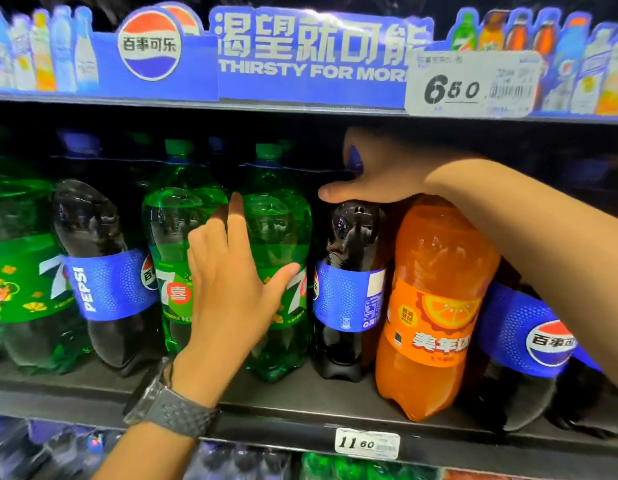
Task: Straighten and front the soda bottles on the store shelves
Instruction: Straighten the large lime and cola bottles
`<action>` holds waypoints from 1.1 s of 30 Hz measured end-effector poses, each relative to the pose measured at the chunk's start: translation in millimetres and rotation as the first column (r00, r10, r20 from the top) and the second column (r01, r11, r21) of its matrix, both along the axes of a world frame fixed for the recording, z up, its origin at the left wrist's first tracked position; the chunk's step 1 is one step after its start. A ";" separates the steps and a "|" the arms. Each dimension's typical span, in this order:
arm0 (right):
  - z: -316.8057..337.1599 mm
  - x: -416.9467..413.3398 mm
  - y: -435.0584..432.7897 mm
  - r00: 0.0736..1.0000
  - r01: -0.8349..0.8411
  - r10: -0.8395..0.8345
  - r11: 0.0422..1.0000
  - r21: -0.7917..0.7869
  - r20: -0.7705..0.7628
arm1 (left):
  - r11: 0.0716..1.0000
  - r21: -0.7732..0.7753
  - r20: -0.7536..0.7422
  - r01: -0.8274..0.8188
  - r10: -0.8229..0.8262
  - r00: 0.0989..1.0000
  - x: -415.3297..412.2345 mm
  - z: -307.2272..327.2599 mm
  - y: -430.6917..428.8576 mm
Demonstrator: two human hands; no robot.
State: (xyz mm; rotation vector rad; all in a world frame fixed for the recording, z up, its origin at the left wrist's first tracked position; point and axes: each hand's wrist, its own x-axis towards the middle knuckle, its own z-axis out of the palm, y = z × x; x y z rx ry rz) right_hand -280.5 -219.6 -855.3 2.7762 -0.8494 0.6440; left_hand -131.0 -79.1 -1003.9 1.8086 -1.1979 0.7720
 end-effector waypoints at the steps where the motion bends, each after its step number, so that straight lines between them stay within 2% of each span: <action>1: -0.2 -1.1 0.9 1.000 0.001 -0.001 1.000 -0.002 0.012 | 1.000 0.012 0.010 -0.015 0.014 1.000 -0.1 1.2 1.2; 6: 0.3 -7.3 0.7 0.986 -0.099 0.083 0.989 0.108 0.145 | 0.999 0.019 0.090 -0.049 0.047 0.995 0.9 15.4 7.8; 9: -1.3 -6.1 0.4 0.993 -0.055 0.047 0.996 0.074 0.108 | 0.994 -0.108 0.188 -0.006 0.027 0.982 4.1 47.0 5.4; 11: -1.3 -4.3 -1.7 0.995 0.001 -0.006 0.999 0.054 0.096 | 0.997 -0.079 0.201 -0.002 0.018 0.979 8.7 71.8 -3.9; 14: -1.4 1.2 -5.1 0.994 0.038 -0.038 0.999 0.003 0.104 | 0.990 0.141 0.117 -0.019 0.002 0.993 17.1 91.2 -24.7; 16: -1.5 5.1 -6.5 0.992 0.042 -0.040 0.999 -0.020 0.122 | 0.974 0.228 0.051 -0.009 -0.003 0.999 19.8 93.8 -35.7; 19: -1.9 7.9 -5.4 0.989 0.025 -0.026 1.000 0.007 0.145 | 0.965 0.242 -0.035 0.104 -0.098 0.995 24.0 95.5 -41.9; 23: 2.2 0.3 -3.7 0.982 -0.103 0.079 0.985 0.140 0.170 | 0.920 0.269 -0.141 0.283 -0.253 0.957 34.3 101.2 -33.8; 26: 7.0 -2.3 -1.8 0.984 -0.128 0.096 0.967 0.219 0.151 | 0.871 0.307 -0.184 0.384 -0.341 0.922 44.8 104.8 -26.1; 29: 7.1 2.8 -2.4 0.983 -0.124 0.054 0.899 0.420 0.175 | 0.881 0.192 -0.266 0.433 -0.378 0.887 43.4 103.7 -27.5; 30: 6.5 4.5 -2.1 0.987 -0.082 0.014 0.899 0.429 0.158 | 0.899 0.134 -0.278 0.416 -0.369 0.887 39.8 101.6 -30.2; 31: 5.0 5.8 -3.9 0.992 -0.022 -0.027 0.928 0.371 0.124 | 0.916 0.084 -0.276 0.393 -0.357 0.892 35.7 99.2 -32.8; 33: 3.2 5.3 -3.6 0.991 0.109 -0.118 0.985 0.133 0.062 | 0.928 0.038 -0.235 0.371 -0.352 0.906 31.1 94.7 -36.4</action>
